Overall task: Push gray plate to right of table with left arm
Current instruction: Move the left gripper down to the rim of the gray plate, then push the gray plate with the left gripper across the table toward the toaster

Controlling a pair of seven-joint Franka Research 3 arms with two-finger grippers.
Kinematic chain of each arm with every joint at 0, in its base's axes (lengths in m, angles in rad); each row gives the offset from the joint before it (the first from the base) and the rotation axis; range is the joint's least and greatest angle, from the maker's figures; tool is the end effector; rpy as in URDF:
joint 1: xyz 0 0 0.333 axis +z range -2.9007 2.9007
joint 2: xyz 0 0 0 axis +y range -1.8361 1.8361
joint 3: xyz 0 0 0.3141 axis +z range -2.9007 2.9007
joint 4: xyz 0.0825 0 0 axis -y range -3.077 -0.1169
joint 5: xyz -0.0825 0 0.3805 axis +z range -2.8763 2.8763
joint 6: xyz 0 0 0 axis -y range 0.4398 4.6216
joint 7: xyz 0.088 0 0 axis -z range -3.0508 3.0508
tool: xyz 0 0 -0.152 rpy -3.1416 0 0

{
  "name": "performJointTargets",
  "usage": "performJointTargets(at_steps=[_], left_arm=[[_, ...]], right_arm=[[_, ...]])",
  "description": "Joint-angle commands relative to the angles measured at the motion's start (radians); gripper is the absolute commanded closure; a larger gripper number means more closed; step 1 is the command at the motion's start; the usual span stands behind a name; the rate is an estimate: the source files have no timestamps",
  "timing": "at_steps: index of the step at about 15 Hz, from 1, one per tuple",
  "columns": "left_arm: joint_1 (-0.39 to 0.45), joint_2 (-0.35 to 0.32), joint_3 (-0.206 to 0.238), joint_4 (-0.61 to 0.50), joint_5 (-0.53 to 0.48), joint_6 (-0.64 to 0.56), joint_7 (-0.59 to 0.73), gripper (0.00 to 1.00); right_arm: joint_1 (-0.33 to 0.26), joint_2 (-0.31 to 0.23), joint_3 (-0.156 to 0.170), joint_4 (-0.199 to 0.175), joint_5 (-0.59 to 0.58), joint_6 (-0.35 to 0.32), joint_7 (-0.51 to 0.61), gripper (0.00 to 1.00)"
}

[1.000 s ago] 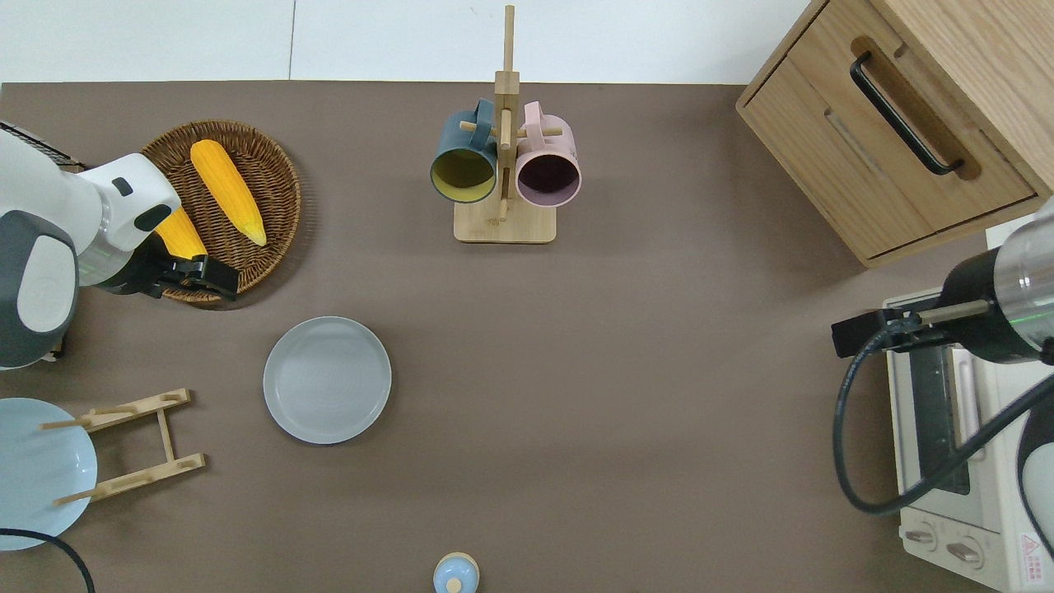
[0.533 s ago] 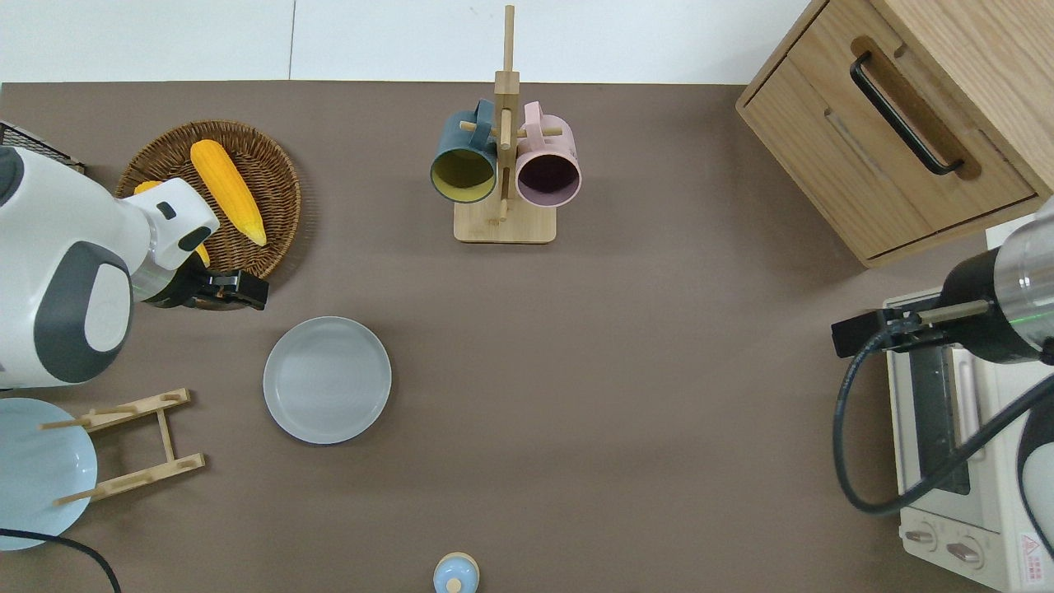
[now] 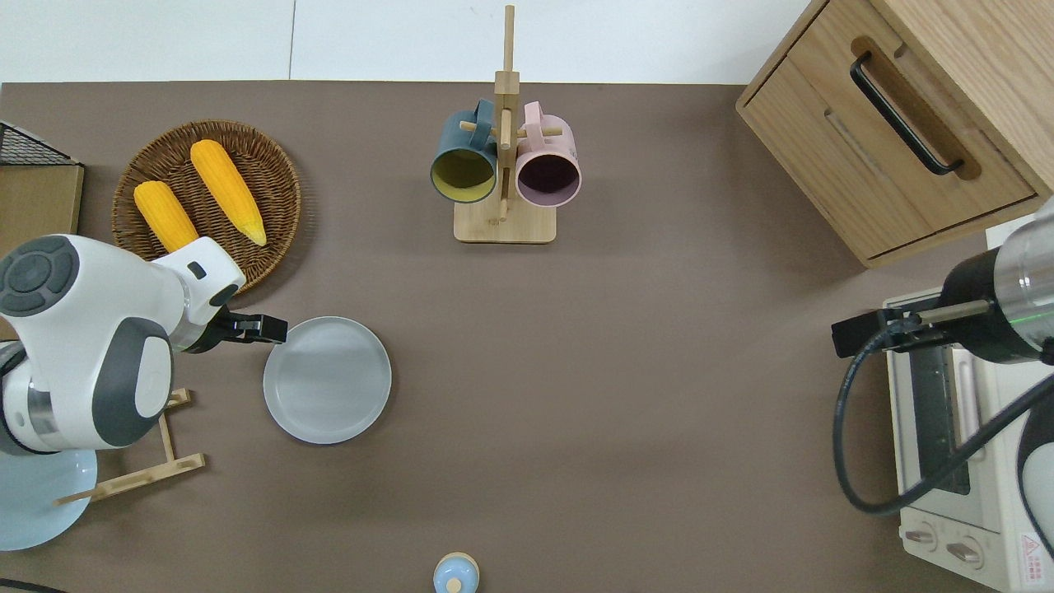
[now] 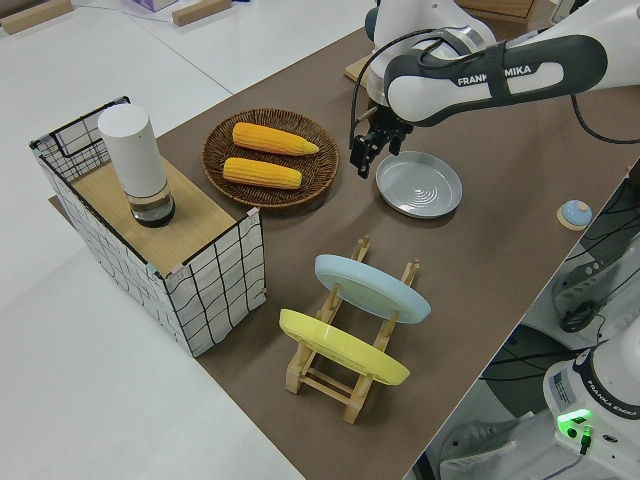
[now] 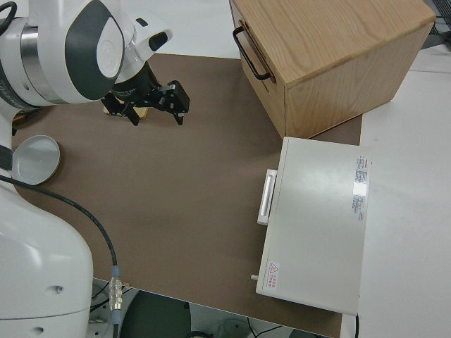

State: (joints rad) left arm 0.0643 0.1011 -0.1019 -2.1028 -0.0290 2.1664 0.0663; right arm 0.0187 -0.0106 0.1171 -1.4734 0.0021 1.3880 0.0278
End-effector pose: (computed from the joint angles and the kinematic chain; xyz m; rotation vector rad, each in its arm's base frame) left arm 0.5511 -0.0228 0.3237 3.1036 -0.1349 -0.0568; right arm 0.5200 0.0718 0.6128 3.1295 0.1696 -0.1171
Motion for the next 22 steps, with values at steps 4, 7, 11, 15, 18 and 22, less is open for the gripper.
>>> performJointTargets(at_steps=[4,7,11,15,18,22], left_arm=[[-0.009,-0.075,0.007,-0.199,-0.005,0.159,-0.01,0.01],[-0.009,-0.081,-0.001,-0.275,-0.003,0.246,-0.008,0.01],[-0.017,-0.081,-0.001,-0.335,-0.003,0.334,-0.008,0.01],[-0.017,-0.081,-0.001,-0.335,-0.003,0.334,-0.008,0.36],[-0.017,-0.087,-0.001,-0.333,-0.003,0.334,-0.008,1.0],[-0.017,-0.087,-0.001,-0.33,-0.003,0.334,-0.008,1.0]], right_arm=[[-0.02,-0.006,0.015,0.004,0.01,-0.012,0.001,0.017],[-0.02,-0.006,0.015,0.004,0.01,-0.012,0.0,0.017],[-0.02,-0.006,0.013,0.004,0.01,-0.012,0.0,0.017],[-0.02,-0.006,0.013,0.004,0.01,-0.012,0.0,0.017],[-0.02,-0.006,0.015,0.004,0.01,-0.012,0.0,0.017],[-0.02,-0.006,0.015,0.004,0.01,-0.012,0.0,0.017]])
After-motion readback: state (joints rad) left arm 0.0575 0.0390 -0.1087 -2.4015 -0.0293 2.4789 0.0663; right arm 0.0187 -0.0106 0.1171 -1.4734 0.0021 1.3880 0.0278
